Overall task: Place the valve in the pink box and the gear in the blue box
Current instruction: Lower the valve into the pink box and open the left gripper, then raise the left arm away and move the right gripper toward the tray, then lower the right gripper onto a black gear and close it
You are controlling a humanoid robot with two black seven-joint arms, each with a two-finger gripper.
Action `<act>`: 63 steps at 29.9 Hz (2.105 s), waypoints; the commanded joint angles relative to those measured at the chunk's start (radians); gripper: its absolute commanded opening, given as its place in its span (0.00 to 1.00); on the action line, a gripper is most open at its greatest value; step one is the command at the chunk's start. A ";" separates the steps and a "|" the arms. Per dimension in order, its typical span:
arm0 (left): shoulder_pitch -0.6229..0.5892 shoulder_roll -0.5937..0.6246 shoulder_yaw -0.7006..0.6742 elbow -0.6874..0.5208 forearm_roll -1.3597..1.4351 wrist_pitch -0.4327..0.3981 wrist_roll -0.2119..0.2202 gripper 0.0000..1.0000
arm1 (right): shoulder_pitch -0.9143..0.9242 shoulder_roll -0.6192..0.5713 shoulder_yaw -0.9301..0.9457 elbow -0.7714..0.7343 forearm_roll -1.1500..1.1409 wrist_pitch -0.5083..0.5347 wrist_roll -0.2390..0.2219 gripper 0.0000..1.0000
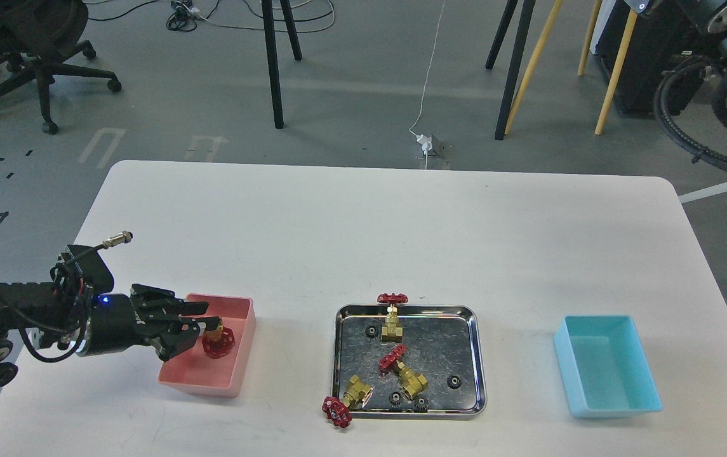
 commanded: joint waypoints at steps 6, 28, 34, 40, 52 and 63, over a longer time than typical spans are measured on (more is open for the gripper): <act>-0.002 0.113 -0.132 -0.068 -0.039 -0.022 0.000 0.76 | -0.010 -0.022 -0.162 0.069 -0.096 0.000 -0.010 1.00; 0.096 -0.629 -0.912 0.156 -1.088 -0.524 0.000 0.87 | 0.122 -0.196 -0.934 0.947 -1.301 0.000 -0.215 0.99; 0.110 -0.676 -0.904 0.172 -1.071 -0.510 0.000 0.96 | 0.117 -0.161 -1.045 0.991 -1.331 0.000 -0.270 0.88; 0.111 -0.676 -0.905 0.171 -1.031 -0.504 0.000 0.99 | 0.120 -0.049 -1.105 1.001 -1.405 0.000 -0.270 0.63; 0.111 -0.676 -0.907 0.172 -1.031 -0.506 0.000 0.99 | 0.123 0.082 -1.194 0.972 -1.434 0.000 -0.272 0.51; 0.111 -0.676 -0.907 0.172 -1.031 -0.506 0.000 0.99 | 0.096 0.119 -1.197 0.890 -1.474 0.000 -0.273 0.36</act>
